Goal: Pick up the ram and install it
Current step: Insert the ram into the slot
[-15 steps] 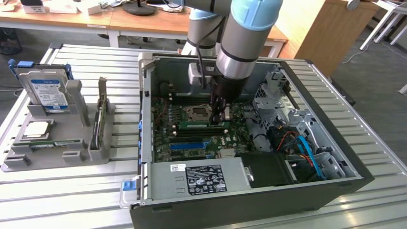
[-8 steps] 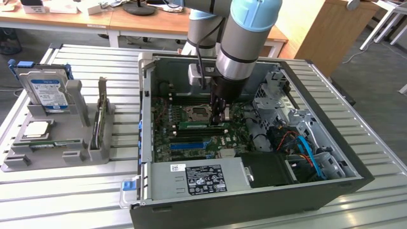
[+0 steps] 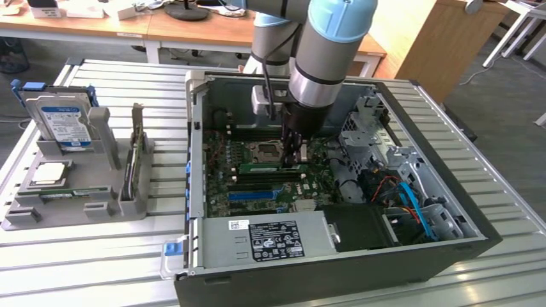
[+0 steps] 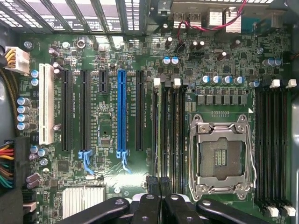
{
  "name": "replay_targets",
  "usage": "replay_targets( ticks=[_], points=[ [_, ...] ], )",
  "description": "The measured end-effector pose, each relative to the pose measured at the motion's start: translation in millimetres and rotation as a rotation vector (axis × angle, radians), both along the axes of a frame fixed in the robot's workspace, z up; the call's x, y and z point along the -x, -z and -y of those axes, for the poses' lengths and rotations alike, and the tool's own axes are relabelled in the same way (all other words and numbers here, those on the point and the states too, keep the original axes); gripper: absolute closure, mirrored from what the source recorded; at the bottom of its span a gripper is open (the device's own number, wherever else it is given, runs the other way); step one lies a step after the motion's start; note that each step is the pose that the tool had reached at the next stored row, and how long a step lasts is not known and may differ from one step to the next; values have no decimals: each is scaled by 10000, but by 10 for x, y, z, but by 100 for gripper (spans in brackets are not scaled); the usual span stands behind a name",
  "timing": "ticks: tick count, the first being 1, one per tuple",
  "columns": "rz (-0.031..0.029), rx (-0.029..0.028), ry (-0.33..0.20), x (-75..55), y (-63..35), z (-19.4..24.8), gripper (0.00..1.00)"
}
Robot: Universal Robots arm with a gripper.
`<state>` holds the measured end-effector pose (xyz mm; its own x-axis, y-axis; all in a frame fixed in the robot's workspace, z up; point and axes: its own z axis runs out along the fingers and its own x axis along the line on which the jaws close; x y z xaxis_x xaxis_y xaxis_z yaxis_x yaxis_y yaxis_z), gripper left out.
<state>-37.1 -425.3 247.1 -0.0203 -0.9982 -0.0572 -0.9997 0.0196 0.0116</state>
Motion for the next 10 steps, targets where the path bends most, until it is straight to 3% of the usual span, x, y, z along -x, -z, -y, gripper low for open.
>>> replay_targets(
  ticks=[10],
  points=[
    [0, 0, 1, 14, 1, -8, 88]
  ],
)
